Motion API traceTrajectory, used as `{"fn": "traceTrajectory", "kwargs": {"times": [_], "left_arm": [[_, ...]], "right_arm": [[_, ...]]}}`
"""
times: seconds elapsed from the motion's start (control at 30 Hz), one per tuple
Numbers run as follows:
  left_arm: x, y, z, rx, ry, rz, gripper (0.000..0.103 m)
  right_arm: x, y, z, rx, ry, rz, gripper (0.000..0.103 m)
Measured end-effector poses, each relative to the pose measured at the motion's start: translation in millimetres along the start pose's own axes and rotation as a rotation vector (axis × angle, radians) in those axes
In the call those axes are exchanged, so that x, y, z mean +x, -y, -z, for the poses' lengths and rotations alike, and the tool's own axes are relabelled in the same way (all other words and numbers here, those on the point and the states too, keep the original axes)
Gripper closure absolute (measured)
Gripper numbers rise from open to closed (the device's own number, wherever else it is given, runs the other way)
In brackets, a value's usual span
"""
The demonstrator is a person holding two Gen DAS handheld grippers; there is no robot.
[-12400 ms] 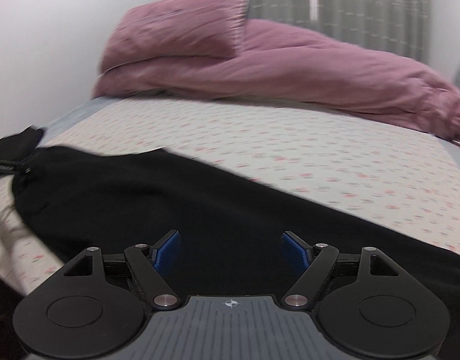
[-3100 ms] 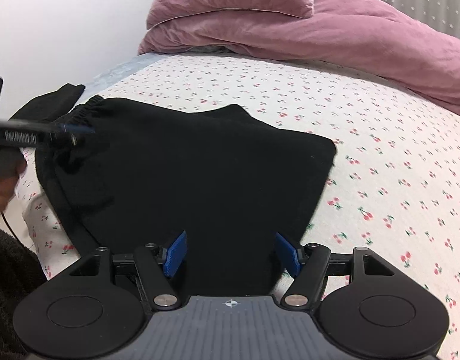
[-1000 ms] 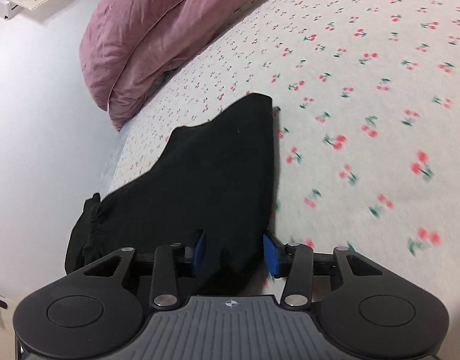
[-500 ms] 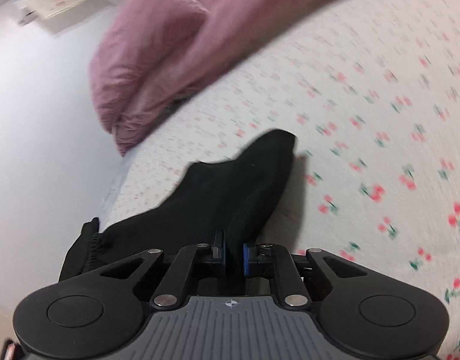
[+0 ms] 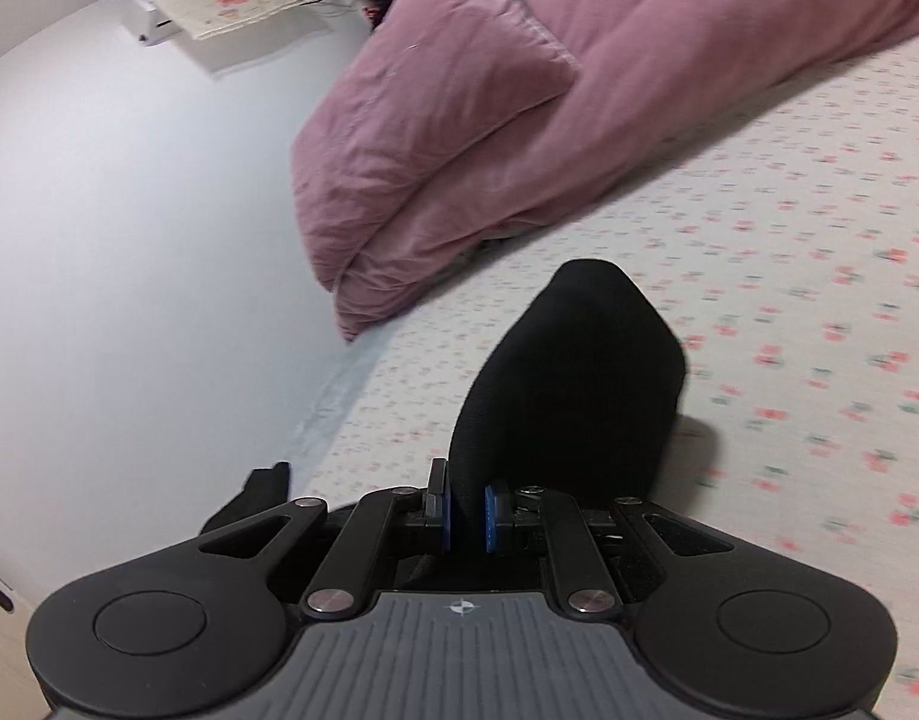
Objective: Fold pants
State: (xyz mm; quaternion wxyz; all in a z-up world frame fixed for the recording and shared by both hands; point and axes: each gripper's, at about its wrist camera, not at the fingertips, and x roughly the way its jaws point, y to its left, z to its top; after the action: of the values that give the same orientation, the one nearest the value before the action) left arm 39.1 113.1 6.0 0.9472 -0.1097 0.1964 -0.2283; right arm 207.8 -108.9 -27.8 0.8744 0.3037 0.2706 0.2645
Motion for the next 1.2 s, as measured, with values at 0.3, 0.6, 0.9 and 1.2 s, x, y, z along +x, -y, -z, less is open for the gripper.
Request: {"fn": "traceTrajectory", "kwargs": {"times": [0.3,0.6,0.9,1.2], "left_arm": [[-31.0,-57.4,-12.4,-0.219,0.079,-0.119,0.093],[-63.1,-112.7,-15.3,-0.462,0.172,-0.219,0.093],[-83.9,-151.7,-9.3,-0.643,0.260,-0.318,0.093],[-85.6,-172.0,0.6,-0.763,0.258,-0.476,0.088]], "right_arm": [[66.1,-54.4,2.8,-0.033,-0.042,-0.078,0.090],[124.2,-102.0,16.4,-0.057,-0.103,-0.119,0.090],[171.1,-125.7,36.5,-0.027,-0.162,-0.116,0.090],[209.5,-142.3,56.7,-0.082,-0.221,-0.029,0.086]]}}
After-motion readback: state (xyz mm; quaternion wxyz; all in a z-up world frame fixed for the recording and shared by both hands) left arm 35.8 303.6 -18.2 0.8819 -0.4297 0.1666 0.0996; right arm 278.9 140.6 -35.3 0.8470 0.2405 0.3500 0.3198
